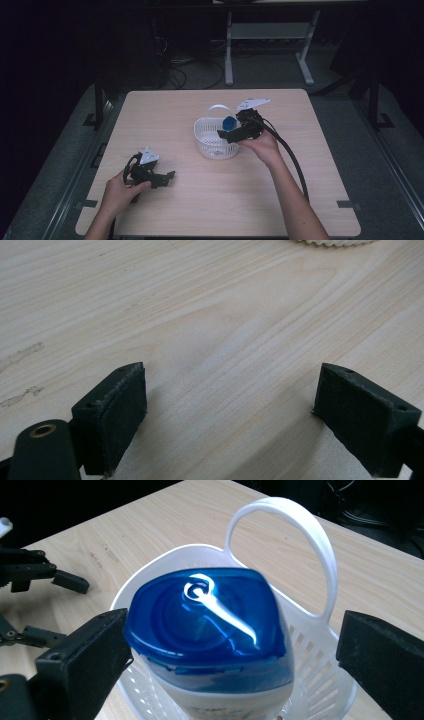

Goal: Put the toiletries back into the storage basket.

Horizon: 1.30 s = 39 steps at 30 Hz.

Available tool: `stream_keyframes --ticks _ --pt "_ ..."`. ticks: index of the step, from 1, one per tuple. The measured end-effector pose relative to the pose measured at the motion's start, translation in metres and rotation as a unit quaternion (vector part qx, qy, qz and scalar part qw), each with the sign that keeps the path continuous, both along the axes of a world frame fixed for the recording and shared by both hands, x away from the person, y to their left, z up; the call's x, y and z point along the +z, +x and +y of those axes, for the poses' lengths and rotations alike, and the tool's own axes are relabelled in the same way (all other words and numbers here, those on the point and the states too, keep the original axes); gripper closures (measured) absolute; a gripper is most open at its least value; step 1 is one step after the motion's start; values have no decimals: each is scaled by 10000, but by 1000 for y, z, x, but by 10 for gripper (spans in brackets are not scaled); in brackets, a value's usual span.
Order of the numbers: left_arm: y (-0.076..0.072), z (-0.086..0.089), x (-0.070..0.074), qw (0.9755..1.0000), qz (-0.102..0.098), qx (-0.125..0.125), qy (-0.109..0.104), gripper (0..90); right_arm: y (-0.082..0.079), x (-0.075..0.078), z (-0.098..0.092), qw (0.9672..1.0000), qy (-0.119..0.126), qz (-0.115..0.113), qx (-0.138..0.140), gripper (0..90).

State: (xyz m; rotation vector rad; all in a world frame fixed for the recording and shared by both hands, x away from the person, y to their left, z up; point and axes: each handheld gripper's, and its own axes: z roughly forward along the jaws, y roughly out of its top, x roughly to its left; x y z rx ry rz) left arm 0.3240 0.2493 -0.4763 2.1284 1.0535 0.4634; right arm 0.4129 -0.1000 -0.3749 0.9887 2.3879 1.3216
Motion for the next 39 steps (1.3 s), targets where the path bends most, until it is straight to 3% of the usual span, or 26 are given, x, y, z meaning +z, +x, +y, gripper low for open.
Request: stream_keyframes --ticks 4,12,25,39 --pt "0 0 0 10000 -7 9 3 130 -2 2 -1 9999 -51 -110 -111 10" --pt "0 0 0 10000 -12 -7 14 130 -7 6 -7 9995 -283 -28 -134 9" --pt "1 0 0 10000 -11 -14 23 130 -28 18 -31 9993 -239 -136 -265 10" --pt "1 0 0 10000 -9 -17 21 130 -53 17 -71 9987 -207 -169 -423 10"
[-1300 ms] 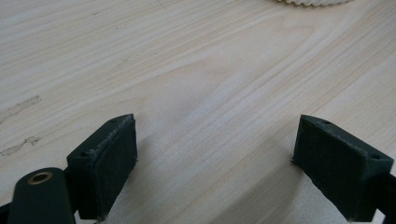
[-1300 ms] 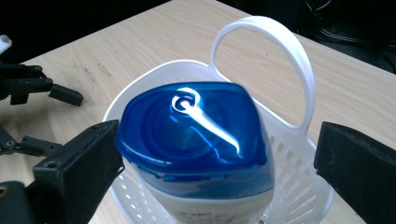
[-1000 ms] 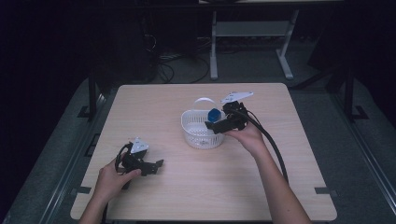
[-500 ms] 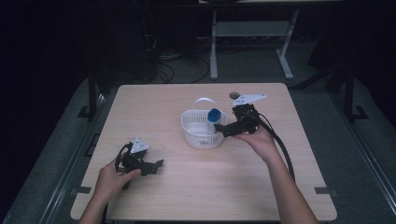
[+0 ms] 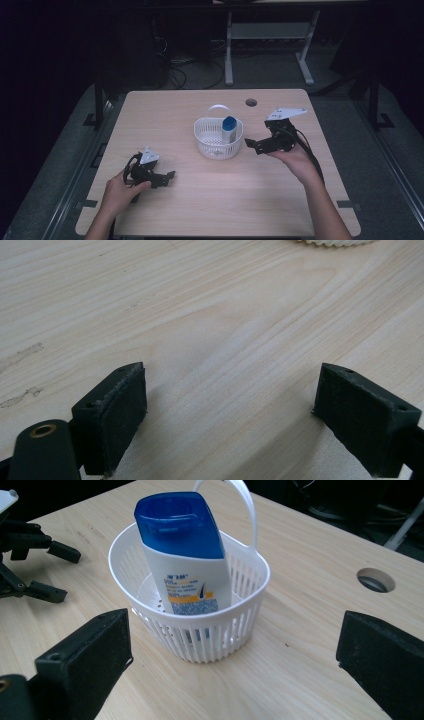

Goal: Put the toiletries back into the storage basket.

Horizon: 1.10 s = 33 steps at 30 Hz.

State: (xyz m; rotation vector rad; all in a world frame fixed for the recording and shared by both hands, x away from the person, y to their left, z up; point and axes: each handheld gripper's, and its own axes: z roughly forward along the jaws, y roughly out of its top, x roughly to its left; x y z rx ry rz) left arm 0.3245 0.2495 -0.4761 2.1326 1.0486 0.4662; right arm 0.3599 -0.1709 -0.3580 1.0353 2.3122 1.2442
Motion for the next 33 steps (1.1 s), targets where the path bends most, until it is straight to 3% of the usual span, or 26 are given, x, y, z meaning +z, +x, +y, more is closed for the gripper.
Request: stream_keyframes --ticks 15,33 --pt "0 0 0 10000 9 10 -15 130 -27 -10 -31 9998 110 34 -171 10" --pt "0 0 0 10000 -1 0 -4 130 -63 -40 -67 9980 73 269 -559 10"
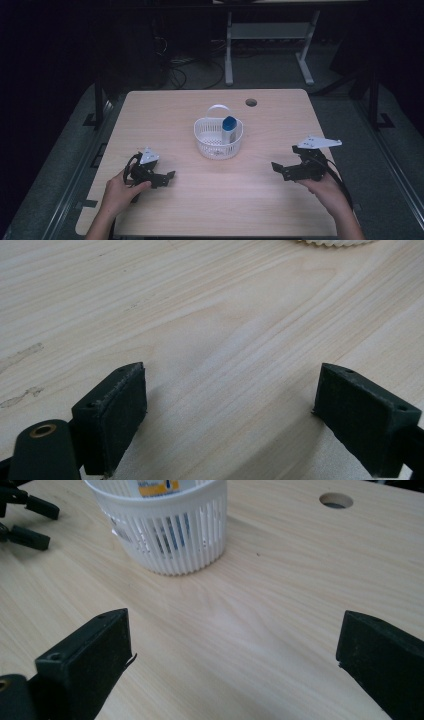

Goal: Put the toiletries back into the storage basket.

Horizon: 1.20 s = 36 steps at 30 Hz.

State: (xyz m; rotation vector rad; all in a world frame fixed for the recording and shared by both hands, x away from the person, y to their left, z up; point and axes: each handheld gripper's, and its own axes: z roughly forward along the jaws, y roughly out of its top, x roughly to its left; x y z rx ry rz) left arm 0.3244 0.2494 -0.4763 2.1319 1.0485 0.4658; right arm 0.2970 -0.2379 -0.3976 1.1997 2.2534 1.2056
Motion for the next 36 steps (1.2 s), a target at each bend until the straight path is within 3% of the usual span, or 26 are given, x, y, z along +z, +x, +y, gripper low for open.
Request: stream_keyframes --ticks 18,27,36 --pt "0 0 0 10000 -7 3 -1 130 -23 -36 -25 9992 -95 242 -306 10" --pt "0 0 0 10000 -3 2 1 130 -23 -64 -25 9956 -698 485 -387 10" --pt "0 0 0 10000 -2 0 3 130 -20 -77 -31 9940 -800 560 -485 10"
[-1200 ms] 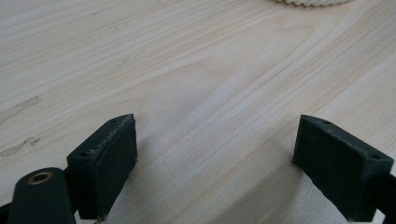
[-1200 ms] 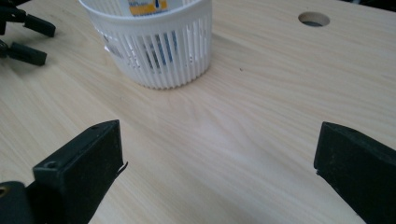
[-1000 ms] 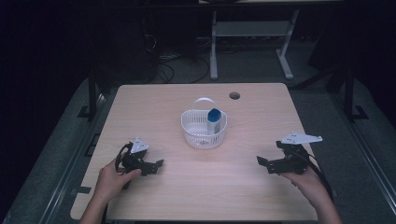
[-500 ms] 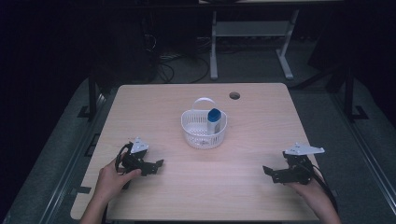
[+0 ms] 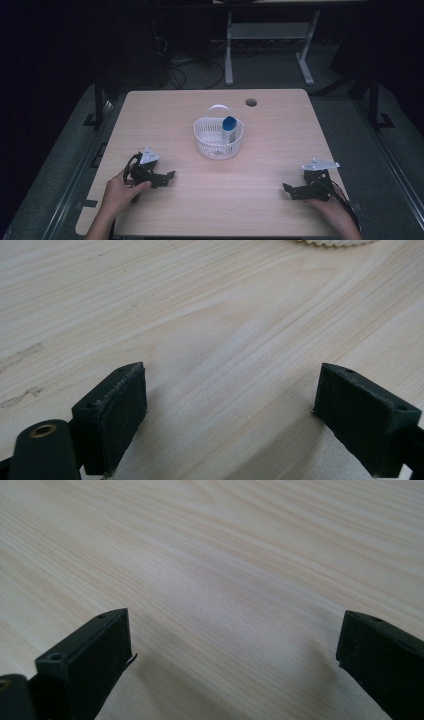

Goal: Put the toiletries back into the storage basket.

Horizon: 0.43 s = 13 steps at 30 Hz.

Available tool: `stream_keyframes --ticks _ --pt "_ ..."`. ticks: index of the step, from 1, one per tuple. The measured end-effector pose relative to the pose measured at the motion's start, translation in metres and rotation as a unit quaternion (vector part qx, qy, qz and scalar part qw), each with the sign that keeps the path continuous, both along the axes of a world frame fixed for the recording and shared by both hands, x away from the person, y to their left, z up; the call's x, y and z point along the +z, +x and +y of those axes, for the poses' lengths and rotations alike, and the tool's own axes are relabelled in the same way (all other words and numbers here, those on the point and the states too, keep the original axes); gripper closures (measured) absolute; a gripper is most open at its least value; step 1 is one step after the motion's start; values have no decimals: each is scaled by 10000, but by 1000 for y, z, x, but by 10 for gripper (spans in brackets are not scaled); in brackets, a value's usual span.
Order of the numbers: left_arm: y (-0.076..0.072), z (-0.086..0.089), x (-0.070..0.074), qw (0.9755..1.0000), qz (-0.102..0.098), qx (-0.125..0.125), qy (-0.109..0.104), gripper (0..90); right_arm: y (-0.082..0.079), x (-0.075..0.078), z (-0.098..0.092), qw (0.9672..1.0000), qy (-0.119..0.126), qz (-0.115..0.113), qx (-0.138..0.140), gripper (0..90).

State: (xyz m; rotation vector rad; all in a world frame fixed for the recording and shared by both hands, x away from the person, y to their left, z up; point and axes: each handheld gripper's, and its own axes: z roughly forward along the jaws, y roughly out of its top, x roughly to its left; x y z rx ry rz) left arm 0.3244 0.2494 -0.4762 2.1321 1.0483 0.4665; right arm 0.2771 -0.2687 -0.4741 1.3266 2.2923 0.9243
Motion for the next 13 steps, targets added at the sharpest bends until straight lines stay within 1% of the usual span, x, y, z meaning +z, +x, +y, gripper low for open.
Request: stream_keyframes --ticks 4,13 --pt "0 0 0 10000 -1 1 -2 130 0 -5 -2 10000 -74 63 -16 9" --pt "0 0 0 10000 9 -6 -1 130 -2 -8 -4 10000 6 -62 -45 9"
